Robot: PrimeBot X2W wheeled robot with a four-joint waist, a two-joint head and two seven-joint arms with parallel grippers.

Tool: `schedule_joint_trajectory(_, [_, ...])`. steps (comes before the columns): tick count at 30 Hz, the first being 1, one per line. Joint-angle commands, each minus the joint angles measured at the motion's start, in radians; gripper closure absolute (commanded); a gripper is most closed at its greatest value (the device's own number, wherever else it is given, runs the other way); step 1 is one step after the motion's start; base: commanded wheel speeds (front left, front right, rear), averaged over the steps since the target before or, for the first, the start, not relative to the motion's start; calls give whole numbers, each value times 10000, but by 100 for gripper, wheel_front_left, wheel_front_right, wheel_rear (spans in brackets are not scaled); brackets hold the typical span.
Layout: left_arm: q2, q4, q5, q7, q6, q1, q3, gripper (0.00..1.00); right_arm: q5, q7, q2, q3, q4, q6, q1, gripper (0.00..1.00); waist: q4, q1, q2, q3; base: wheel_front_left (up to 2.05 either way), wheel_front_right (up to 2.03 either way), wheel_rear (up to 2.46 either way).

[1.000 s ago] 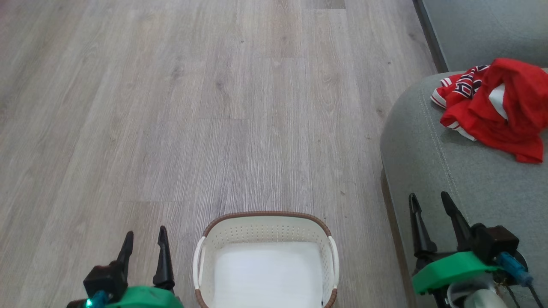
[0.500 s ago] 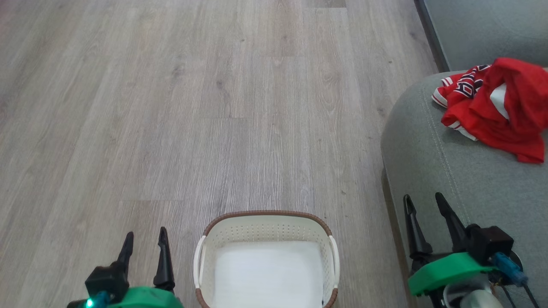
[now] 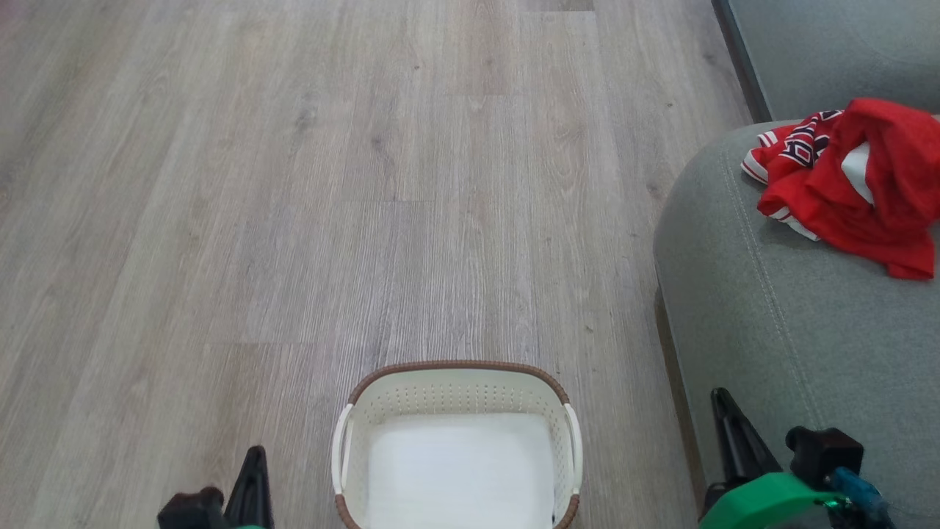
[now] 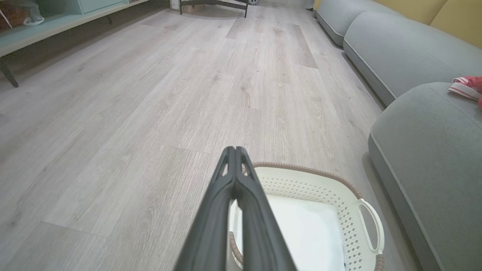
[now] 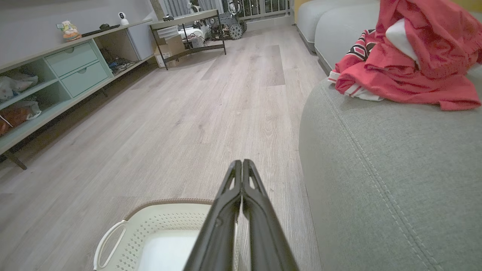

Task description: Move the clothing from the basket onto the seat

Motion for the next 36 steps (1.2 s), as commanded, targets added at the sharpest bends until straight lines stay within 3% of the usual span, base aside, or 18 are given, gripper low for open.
schedule_joint_trajectory(1, [7, -281, -386, 56, -91, -312, 101, 100, 411, 71, -9, -50, -319, 3, -316, 100, -10, 0, -1, 7, 0, 0, 0])
schedule_joint_trajectory(36, [-94, -292, -4139, 1065, -876, -1022, 945, 100, 4372, 1043, -64, -398, -429, 26, -760, 100, -153, 0, -1, 124, 0, 0, 0])
